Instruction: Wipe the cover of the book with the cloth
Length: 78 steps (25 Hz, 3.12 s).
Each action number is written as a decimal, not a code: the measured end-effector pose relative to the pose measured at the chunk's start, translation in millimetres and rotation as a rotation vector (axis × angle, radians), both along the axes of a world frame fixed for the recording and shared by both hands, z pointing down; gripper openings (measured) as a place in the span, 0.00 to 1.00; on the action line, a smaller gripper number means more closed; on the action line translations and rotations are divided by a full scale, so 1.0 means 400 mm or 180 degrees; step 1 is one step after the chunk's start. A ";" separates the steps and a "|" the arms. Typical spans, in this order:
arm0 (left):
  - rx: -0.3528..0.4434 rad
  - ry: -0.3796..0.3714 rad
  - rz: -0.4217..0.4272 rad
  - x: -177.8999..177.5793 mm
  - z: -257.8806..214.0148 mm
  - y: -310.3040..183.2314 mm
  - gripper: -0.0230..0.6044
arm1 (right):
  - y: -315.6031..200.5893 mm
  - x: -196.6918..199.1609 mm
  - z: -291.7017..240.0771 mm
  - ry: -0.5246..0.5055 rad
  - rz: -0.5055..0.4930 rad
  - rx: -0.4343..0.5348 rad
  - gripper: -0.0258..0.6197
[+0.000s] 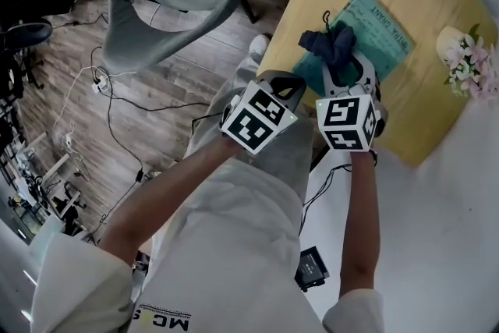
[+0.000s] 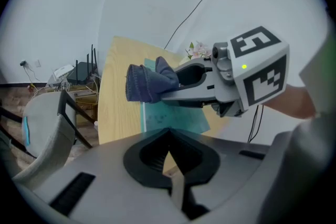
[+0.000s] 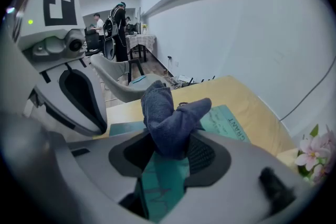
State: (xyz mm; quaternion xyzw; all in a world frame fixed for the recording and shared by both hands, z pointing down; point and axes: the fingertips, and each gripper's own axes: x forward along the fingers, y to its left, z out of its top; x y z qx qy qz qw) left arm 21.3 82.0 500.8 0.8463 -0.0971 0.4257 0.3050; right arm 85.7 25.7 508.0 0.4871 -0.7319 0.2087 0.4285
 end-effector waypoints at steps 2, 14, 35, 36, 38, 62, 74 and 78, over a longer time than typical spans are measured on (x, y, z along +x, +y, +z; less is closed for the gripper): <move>0.0033 -0.0078 -0.0059 -0.030 0.001 0.000 0.05 | 0.019 -0.020 0.000 0.0025 -0.0126 -0.0023 0.32; 0.0077 -0.0168 -0.0081 -0.067 -0.011 0.016 0.05 | 0.140 -0.100 -0.001 0.0098 -0.0610 -0.0171 0.32; 0.0099 -0.0170 0.0073 -0.028 -0.050 0.050 0.05 | 0.306 0.141 0.015 0.0170 0.0046 -0.0531 0.32; 0.0105 -0.0169 0.0078 -0.029 -0.051 0.048 0.05 | 0.299 0.161 0.015 0.0193 0.0092 -0.0530 0.32; 0.0119 -0.0171 0.0090 -0.028 -0.052 0.043 0.05 | 0.282 0.205 0.015 0.0235 0.0206 -0.0530 0.32; 0.0116 -0.0173 -0.0024 -0.034 -0.062 -0.011 0.05 | -0.081 0.294 0.010 0.0286 0.0364 -0.0248 0.32; 0.0195 -0.0096 -0.0002 -0.040 -0.093 -0.031 0.05 | 0.047 0.078 0.004 0.0088 -0.0138 -0.0346 0.32; 0.0206 -0.0058 0.0015 -0.032 -0.112 -0.037 0.05 | 0.125 0.058 0.006 0.0041 -0.0104 -0.0496 0.32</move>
